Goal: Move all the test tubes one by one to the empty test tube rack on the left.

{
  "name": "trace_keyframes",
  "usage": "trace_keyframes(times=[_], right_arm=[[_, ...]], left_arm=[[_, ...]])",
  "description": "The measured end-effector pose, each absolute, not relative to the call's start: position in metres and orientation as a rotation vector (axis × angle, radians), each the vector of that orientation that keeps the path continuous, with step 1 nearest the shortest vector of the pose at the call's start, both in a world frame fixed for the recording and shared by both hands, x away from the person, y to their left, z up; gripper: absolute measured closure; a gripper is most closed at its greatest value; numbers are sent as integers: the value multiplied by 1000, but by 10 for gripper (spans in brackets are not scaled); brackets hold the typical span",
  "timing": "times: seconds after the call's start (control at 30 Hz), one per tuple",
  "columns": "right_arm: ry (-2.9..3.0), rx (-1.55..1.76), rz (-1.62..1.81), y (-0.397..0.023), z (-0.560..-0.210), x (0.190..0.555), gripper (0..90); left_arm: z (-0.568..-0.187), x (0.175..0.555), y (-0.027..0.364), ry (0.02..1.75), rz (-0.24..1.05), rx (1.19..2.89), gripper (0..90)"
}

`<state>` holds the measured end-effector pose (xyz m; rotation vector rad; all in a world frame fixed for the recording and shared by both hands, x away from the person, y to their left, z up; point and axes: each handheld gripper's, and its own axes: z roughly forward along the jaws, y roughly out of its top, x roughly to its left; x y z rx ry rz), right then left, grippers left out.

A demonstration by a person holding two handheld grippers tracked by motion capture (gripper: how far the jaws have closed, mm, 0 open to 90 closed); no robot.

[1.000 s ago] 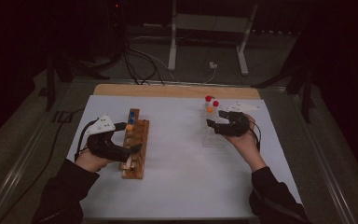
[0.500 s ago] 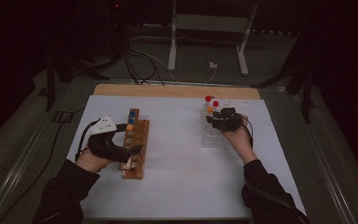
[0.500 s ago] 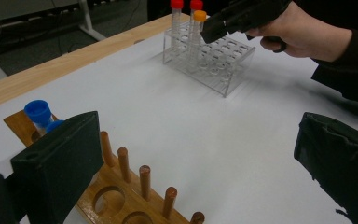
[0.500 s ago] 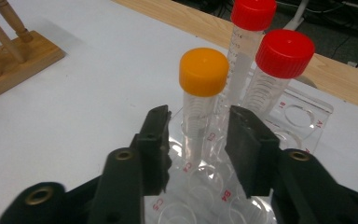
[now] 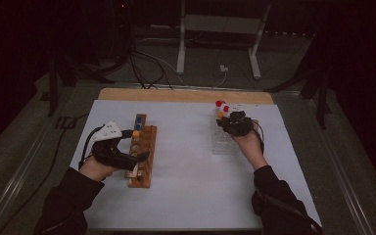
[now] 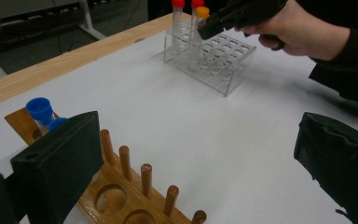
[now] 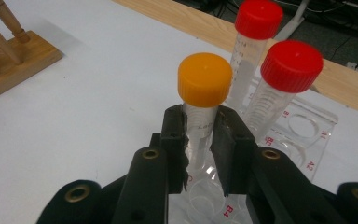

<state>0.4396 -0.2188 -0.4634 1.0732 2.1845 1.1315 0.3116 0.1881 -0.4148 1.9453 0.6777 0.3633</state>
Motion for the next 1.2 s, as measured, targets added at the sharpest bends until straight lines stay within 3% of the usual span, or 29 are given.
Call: trace_keyframes(times=[0.73, 1.2], right_arm=[[2114, 980, 1227, -222, -408, 402, 750], [2216, 862, 1297, -197, -412, 357, 749]], left_arm=[[-407, 308, 180, 641, 350, 1950, 19], [-398, 304, 166, 581, 316, 1945, 19]])
